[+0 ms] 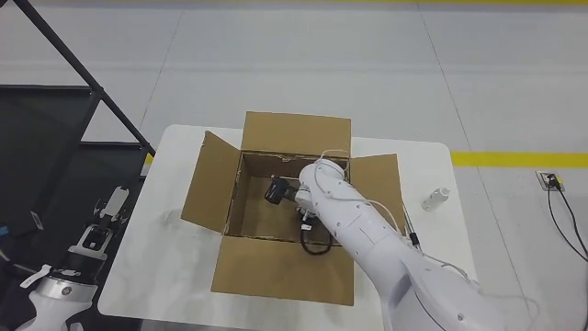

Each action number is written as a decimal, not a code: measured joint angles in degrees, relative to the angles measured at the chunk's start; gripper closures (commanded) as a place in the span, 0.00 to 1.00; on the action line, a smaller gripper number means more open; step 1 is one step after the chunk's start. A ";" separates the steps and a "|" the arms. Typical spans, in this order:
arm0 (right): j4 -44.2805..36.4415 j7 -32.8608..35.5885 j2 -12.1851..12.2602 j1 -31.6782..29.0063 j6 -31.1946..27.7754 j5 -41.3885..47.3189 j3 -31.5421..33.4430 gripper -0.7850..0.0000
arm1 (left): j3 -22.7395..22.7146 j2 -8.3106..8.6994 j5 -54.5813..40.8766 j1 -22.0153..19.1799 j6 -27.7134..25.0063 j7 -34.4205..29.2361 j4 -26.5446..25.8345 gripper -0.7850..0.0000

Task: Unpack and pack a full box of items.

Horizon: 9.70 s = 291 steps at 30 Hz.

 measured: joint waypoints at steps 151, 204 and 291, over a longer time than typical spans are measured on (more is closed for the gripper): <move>-43.34 -68.23 35.64 -61.79 -11.19 -18.99 74.92 0.53 | 0.00 0.00 0.00 0.00 0.00 0.00 0.00 0.00; -56.24 -46.10 38.85 -68.87 -28.26 25.86 75.84 0.00 | -0.08 0.42 0.28 1.18 0.42 3.56 -0.64 0.00; -73.62 -28.08 44.30 -78.67 -25.21 34.60 80.84 0.00 | 2.60 2.44 0.50 4.20 -5.88 2.11 2.90 0.00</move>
